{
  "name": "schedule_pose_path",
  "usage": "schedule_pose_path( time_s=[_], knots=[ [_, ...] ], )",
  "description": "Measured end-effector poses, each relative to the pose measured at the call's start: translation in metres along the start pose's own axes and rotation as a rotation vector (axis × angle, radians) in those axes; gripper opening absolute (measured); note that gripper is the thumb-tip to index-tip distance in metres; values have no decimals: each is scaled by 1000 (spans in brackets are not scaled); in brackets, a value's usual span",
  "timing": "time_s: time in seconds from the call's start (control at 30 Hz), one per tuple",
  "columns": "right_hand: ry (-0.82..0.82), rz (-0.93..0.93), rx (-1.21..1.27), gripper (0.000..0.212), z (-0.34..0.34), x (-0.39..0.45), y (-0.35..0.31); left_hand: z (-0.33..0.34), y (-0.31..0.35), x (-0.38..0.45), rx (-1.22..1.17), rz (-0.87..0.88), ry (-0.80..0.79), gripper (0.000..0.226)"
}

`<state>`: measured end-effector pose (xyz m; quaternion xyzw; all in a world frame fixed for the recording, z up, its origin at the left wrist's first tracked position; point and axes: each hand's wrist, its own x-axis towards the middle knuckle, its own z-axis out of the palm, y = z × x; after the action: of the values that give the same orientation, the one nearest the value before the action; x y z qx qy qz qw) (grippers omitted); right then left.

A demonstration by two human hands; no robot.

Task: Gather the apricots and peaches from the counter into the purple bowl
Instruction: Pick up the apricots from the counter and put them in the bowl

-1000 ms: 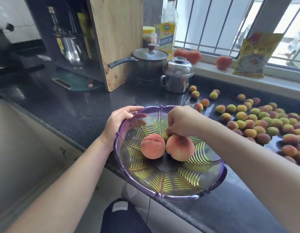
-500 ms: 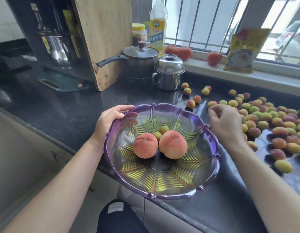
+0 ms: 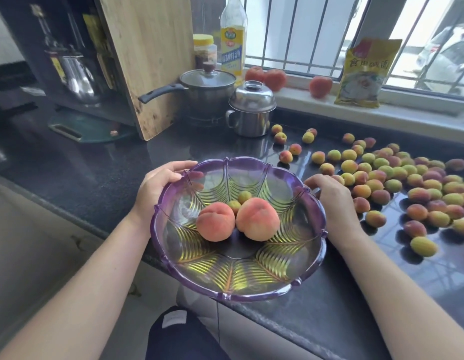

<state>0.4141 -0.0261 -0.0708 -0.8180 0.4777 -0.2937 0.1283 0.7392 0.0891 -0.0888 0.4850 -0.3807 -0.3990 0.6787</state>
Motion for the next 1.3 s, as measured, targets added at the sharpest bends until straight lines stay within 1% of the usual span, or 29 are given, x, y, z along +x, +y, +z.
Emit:
schedule_pose_path(
  time_s=[0.07,0.13,0.23,0.33,0.43,0.5,0.57,0.6,0.63,0.7,0.77,0.83,0.93,1.0,1.1,1.2,1.3],
  knots=[
    [-76,-17,-17,29,-2,0,0,1,1,-1,8,8,-2,42],
    [-127,-26,-1,34,-3,-1,-2,0,1,-1,7,7,7,42],
    [-112,-26,-18,29,1,0,-2,0,0,0,17,6,6,41],
    [-71,-7,10,31,5,1,0,-1,0,0,14,-2,2,41],
    [52,80,168,31,0,2,3,0,-1,0,19,3,4,40],
    [125,153,340,25,-11,11,-1,1,-1,0,-4,2,13,40],
    [131,172,532,23,-30,22,-14,2,-1,0,-45,-8,20,41],
    [98,157,549,24,-42,27,-25,2,-1,1,-55,-14,19,42],
    [39,118,504,27,-52,34,-36,3,-1,2,-59,-17,15,43],
    [-149,-2,356,35,-63,47,-64,3,-1,2,-63,-12,2,43],
    [-320,-90,286,38,-62,56,-95,4,-1,2,-76,-7,-1,42],
    [-398,-153,173,34,-51,62,-120,4,0,1,-86,-1,-3,42],
    [-509,-329,-125,20,-22,60,-146,3,2,1,-48,10,-15,43],
    [-551,-404,-248,22,1,58,-151,4,3,1,-49,8,-14,42],
    [-516,-446,-357,22,28,57,-144,5,2,-1,-65,4,0,42],
    [-481,-529,-370,19,35,57,-133,7,1,-1,-79,9,2,42],
    [-521,-578,-394,16,34,59,-126,7,1,0,-97,12,-1,43]
  ],
)
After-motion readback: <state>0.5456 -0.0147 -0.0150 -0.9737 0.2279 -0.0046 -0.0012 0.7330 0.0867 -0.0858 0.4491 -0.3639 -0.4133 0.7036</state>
